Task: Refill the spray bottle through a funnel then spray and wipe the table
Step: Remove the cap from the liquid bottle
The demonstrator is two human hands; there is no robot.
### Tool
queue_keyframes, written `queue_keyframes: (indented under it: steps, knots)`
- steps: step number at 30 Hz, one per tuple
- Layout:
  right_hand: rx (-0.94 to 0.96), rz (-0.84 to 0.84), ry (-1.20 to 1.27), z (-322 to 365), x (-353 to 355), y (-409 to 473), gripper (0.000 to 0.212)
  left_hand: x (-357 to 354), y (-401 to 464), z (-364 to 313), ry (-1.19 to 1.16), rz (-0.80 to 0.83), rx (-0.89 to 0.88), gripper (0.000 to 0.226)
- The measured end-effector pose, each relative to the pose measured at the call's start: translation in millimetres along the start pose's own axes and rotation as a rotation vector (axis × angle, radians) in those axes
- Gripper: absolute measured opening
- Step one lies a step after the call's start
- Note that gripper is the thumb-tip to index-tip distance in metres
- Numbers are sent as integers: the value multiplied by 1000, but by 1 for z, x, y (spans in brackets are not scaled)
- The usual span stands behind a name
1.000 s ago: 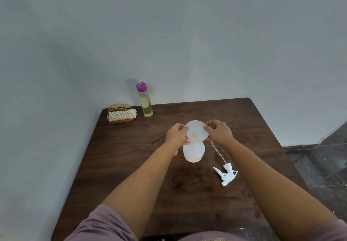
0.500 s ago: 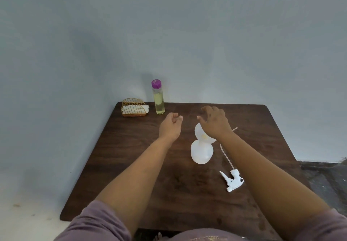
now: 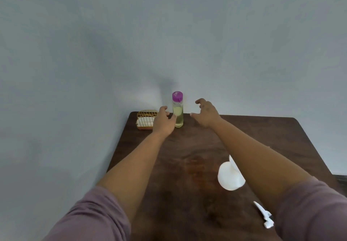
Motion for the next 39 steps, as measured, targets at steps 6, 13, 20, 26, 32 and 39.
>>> queue_keyframes:
  steps: [6,13,20,26,32,39]
  knots:
    - [12,11,67,28,-24,69,73,-10,66,3,84,93,-44,72]
    - [54,-28,59,40,-42,118,64,-31,113,4,13,133,-111,74]
    - [67,-41,0,42,-44,117,50,-32,118,8,-16,108,-152,42]
    - [76,-51,6,47,-25,52,48,-29,64,4,-90,151,-246,40]
    - [64,31,-25,45,-35,-40,46,-26,-32,21,-234,298,-214,39]
    - [106,110,-87,28,-53,-123,46,-39,-115,50,-217,281,-206,37]
Point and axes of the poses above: each hand's wrist, its own y-axis towards the middle knuckle, its own x-axis out of the back of the hand, z = x × y, the point moved 7 cm from there along y, towards the middle knuckle, and after that the axes turned 5 degrees about z, right-handed, at the moved point
